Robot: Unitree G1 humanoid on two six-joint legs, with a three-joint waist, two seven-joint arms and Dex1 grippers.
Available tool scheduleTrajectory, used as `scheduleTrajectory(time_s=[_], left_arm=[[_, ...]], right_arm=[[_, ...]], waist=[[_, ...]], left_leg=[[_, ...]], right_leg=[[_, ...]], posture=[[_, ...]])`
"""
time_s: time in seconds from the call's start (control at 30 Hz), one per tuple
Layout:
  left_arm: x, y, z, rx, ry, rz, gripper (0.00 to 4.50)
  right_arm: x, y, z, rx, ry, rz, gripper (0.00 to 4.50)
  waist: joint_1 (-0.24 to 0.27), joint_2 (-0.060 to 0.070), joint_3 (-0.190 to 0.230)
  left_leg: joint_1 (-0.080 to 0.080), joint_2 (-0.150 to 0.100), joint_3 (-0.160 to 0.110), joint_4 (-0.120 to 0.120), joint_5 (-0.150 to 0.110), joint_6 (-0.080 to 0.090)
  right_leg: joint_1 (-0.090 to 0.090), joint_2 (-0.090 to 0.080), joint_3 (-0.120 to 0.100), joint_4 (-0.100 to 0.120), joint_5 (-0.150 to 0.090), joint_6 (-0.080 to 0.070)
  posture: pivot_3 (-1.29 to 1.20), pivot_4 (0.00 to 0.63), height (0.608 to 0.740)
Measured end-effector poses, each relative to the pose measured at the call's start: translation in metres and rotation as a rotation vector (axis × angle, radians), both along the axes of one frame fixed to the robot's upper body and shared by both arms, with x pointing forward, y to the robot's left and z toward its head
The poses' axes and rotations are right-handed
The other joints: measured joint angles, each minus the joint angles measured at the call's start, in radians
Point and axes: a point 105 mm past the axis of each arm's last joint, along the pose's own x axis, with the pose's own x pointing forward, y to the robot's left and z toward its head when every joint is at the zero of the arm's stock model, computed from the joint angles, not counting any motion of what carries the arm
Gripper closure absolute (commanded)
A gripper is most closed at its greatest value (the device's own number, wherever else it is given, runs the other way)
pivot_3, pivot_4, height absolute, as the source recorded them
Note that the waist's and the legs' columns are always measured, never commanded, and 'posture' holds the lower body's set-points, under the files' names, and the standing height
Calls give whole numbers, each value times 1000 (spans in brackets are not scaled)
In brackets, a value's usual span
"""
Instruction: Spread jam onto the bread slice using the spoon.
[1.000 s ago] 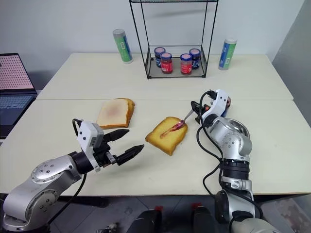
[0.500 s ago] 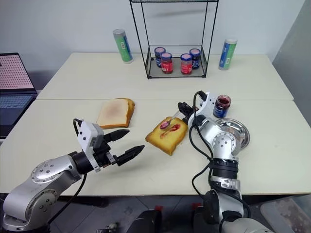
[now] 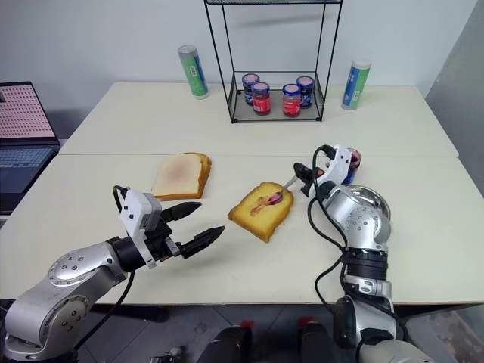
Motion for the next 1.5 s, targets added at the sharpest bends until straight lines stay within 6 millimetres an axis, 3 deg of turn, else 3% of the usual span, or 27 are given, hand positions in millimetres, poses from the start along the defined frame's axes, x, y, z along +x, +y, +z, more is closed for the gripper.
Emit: scheduleTrajectory(time_s=[0.3, 0.5, 0.67, 0.77, 0.83, 1.03, 1.2, 1.33, 1.5], left_arm=[[3, -4, 3, -2, -16, -25, 0], [8, -2, 6, 3, -20, -30, 0], [25, -7, 37, 25, -115, -93, 0], [31, -19, 57, 32, -172, -158, 0], [31, -31, 62, 50, -173, -245, 0], [29, -72, 48, 170, -111, -560, 0], [38, -106, 35, 209, -131, -712, 0], [48, -127, 24, 190, -148, -739, 0], [65, -167, 20, 144, -190, -762, 0]], right_arm=[[-10, -10, 4, -10, 23, -2, 4488], [-17, -16, 13, 85, 60, 9, 4488], [-28, -9, 60, 197, -73, 88, 4488], [-36, -13, 77, 205, -133, 94, 4488], [-42, -24, 82, 168, -160, 69, 4488], [-67, -75, 81, -5, -205, -81, 4488], [-84, -121, 61, -131, -153, -229, 4488], [-86, -145, 48, -193, -119, -309, 4488], [-70, -167, 25, -186, -78, -372, 4488]], waist=[[-1, 0, 0], [-1, 0, 0], [-2, 1, 0], [0, 0, 0], [0, 0, 0], [0, 0, 1], [-3, 0, 1], [-7, 0, 1], [-2, -1, 2]], left_leg=[[0, 0, 0, 0, 0, 0], [-1, 0, 0, 0, 0, 0], [-1, 0, 0, 0, 0, 0], [-2, 0, 0, 0, 0, 0], [-2, -1, 0, 0, 0, 0], [-2, -1, 1, 0, 0, 0], [-2, 0, 1, 0, 0, 1], [-2, 0, 2, 1, 0, 1], [-2, -1, 2, 2, 0, 1]], right_leg=[[0, 0, 0, 0, 0, 0], [0, 0, 0, 0, 0, 0], [-1, 0, -1, 0, 0, 0], [0, 0, -1, -1, 0, 0], [0, 0, -1, -1, 0, 0], [0, 0, -1, -1, 0, 0], [0, 1, -1, -1, 0, 1], [0, 1, -1, -1, 0, 1], [1, 0, -1, -1, 0, 1]], posture=[[0, 150, 740], [0, 150, 740], [0, 150, 740], [0, 150, 740], [0, 150, 740], [0, 150, 740], [0, 150, 740], [0, 150, 740], [0, 150, 740]])
